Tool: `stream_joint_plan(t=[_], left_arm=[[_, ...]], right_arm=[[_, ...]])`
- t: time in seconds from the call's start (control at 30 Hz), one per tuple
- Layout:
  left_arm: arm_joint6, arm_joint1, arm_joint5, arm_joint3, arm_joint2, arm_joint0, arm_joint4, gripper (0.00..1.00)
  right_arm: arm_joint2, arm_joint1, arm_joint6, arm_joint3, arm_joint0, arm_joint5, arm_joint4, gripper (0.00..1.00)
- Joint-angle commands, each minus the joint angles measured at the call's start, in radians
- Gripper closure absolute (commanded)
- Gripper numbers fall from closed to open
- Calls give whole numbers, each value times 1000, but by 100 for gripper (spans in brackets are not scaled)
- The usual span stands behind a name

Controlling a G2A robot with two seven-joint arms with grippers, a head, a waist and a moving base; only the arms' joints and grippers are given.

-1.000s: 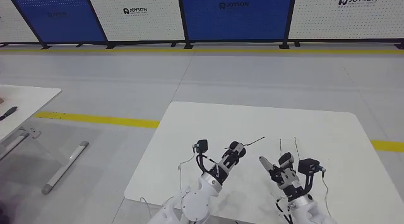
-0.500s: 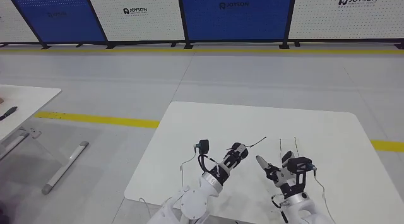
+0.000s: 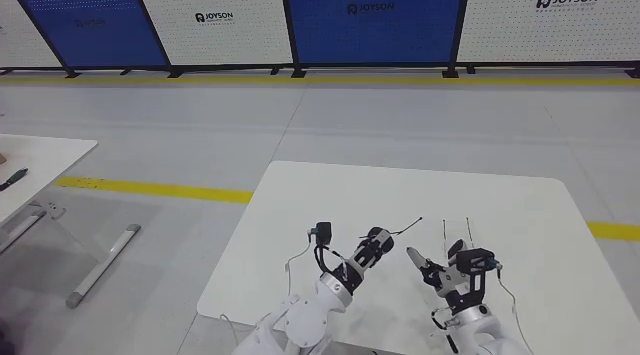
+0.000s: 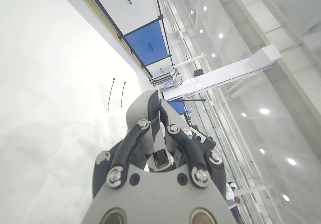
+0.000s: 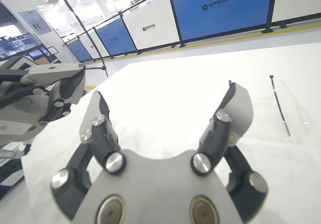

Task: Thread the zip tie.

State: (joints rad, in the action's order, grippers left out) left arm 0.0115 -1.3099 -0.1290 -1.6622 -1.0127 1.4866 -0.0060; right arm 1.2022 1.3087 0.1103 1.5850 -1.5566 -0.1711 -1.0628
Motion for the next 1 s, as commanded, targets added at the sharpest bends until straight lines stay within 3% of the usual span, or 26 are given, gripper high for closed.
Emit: stream_joint_plan(t=[0.0,0.13,0.47,0.63,0.97], left_arm=[[-24,2,9,-7,-7,2,-15,100],[-73,6,30,-22,-18,2,-46,100],[-73,6,31,-22,-19,2,-47,100],[-73,5,32,-23,-10,0,-42,100],[-59,3,26,-22,-6,-3,-44,100]], right_arm=[[6,-4,-7,-3,3,-16,-33,0],[12,-13,-73,-10,20,-45,-131,0],[15,-14,-71,-7,21,-42,-131,0],[16,-12,-120,-26,43,-102,-19,0],[7,-10,-148,-24,53,-87,-12,0]])
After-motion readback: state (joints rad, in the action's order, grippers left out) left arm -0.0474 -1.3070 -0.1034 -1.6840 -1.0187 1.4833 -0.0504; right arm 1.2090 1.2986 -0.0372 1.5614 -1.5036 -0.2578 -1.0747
